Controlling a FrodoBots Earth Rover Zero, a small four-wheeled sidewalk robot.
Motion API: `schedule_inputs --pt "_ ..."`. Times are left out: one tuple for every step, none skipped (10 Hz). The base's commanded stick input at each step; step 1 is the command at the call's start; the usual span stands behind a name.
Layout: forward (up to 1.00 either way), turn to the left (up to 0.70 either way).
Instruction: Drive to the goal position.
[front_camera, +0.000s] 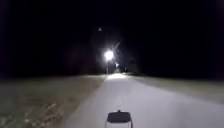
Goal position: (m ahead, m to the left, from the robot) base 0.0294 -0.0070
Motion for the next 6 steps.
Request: schedule_inputs --pt "1.0 0.0" --pt "1.0 0.0" --pt "1.0 0.0" --pt "1.0 0.0" --pt "1.0 0.0" --pt "1.0 0.0"
